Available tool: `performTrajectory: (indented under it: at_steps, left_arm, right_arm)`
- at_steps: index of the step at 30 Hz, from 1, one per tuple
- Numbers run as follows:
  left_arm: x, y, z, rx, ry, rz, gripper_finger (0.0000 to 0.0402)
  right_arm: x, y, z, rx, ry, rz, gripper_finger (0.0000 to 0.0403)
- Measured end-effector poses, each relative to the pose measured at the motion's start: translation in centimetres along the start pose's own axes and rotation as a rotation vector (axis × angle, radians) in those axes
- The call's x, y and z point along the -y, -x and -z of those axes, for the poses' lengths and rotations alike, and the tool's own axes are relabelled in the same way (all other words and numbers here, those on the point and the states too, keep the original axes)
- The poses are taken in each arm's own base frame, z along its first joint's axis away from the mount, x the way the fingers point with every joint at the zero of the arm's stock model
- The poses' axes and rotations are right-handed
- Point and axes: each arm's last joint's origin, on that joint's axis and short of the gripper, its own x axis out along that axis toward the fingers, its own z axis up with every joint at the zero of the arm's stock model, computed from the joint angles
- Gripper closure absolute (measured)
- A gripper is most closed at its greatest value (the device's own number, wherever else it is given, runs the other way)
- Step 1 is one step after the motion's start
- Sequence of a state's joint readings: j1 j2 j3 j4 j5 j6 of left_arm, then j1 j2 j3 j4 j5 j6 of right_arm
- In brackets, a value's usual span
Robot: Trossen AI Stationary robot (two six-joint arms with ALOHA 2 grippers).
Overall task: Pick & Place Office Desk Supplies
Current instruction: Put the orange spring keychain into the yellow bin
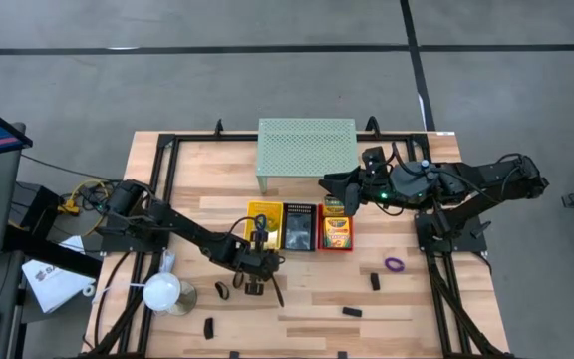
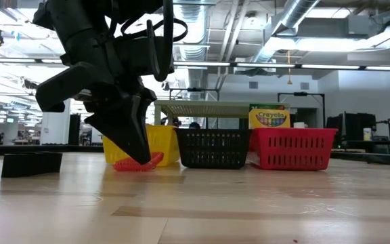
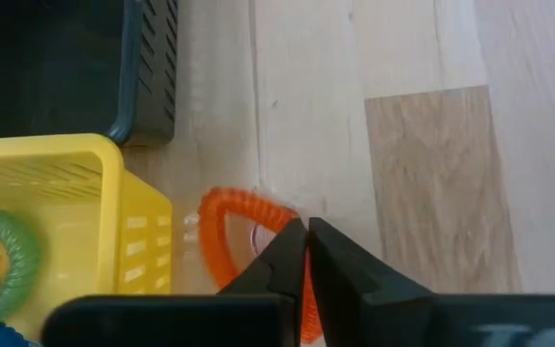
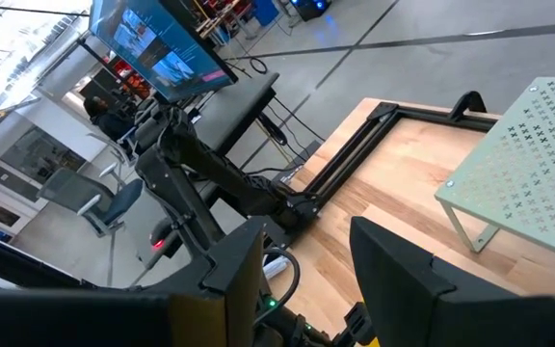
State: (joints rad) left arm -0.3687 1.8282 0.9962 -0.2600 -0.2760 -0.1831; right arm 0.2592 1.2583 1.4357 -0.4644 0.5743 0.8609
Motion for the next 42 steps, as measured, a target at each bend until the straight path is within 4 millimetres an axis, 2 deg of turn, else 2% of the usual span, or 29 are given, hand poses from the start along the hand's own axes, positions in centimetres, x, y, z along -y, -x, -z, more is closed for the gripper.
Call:
performTrajectory:
  at_steps: [16, 23, 31, 37, 42]
  left_arm:
    - [0.3, 0.4, -0.6, 0.056, 0.019, 0.054, 0.0401]
    - [-0.1, 3.1, -1.7, 0.145, 0.047, 0.062, 0.0401]
    - [-1.3, 7.1, -2.7, 0.262, 0.104, 0.049, 0.0401]
    - [-2.5, 10.0, -3.0, 0.341, 0.17, -0.01, 0.0401]
    - [-4.2, 11.7, -2.9, 0.372, 0.26, -0.091, 0.0401]
  right_arm:
    - [0.0, 0.0, 0.0, -0.001, -0.004, -0.002, 0.0249]
    - [0.0, 0.0, 0.0, -0.001, -0.004, -0.002, 0.0249]
    - [0.0, 0.0, 0.0, 0.0, 0.004, 0.0, 0.0249]
    - [0.0, 0.0, 0.0, 0.001, 0.005, -0.001, 0.0249]
    - [0.0, 0.0, 0.0, 0.001, 0.005, -0.001, 0.0249]
